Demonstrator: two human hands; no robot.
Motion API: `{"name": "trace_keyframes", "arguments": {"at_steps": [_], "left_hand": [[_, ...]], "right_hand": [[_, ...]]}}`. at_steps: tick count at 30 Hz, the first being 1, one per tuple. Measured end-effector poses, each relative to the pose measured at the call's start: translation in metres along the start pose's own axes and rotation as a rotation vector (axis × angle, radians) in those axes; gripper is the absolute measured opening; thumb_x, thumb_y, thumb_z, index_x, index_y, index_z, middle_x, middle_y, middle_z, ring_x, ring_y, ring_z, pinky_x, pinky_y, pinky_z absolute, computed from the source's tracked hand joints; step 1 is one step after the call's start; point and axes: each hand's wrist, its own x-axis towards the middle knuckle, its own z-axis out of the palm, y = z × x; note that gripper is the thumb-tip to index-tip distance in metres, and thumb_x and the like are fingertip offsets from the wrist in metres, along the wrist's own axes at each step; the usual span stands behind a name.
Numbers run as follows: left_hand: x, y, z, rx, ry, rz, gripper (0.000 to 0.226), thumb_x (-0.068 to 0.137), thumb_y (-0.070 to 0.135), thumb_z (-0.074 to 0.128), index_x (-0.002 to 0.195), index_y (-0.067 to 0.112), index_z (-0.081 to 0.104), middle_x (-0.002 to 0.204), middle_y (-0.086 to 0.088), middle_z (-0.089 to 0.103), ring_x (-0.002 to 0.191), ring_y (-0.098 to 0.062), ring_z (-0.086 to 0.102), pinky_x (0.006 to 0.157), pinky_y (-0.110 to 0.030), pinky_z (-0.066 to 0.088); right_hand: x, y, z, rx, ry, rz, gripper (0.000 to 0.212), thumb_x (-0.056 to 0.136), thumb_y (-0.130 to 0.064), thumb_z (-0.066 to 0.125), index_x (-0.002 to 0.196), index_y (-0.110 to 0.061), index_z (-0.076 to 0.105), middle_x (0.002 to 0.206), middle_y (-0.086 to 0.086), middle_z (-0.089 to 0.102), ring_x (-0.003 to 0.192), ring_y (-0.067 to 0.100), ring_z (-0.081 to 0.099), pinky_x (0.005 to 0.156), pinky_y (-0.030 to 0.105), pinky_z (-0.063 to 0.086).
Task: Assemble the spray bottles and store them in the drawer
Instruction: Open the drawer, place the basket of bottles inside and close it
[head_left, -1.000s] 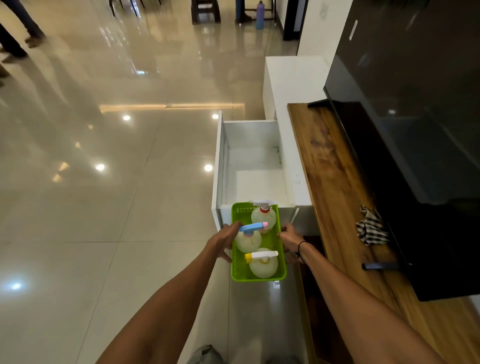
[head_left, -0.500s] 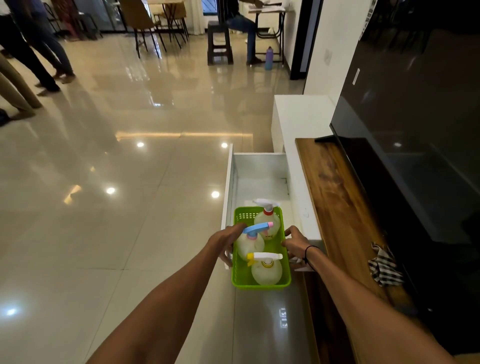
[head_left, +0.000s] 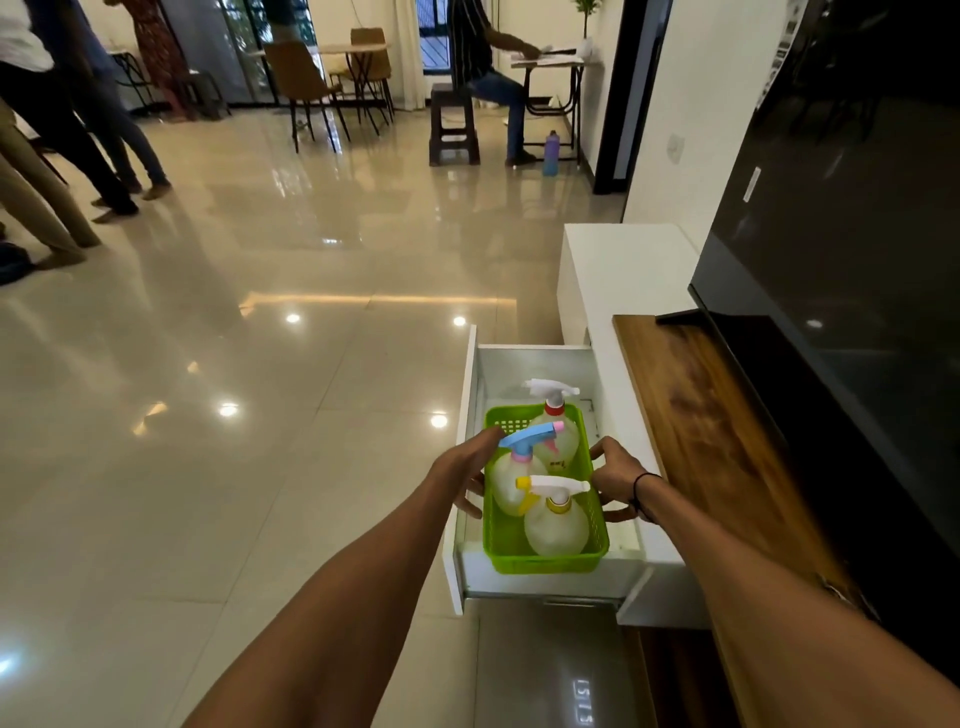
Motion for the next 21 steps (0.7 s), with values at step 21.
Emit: {"name": "trace_keyframes", "arguments": {"at_steps": [21], "left_hand": [[0.212, 0.017, 0.005, -0.089, 0.11, 0.046, 0.082, 0.094, 0.076, 0.04, 0.139, 0.01, 0.058, 0.132, -0.021, 0.065, 0.122, -0.039, 0.064, 0.103, -0.054, 0.054]], "right_hand": [[0.207, 0.019, 0.03, -0.03, 0.06, 0.003, 0.032, 0.093, 0.002, 0.057, 0.112, -0.022, 0.046, 0.123, 0.024, 0.065, 0.091, 0.028, 0.061, 0.084, 0.044, 0.06]]}}
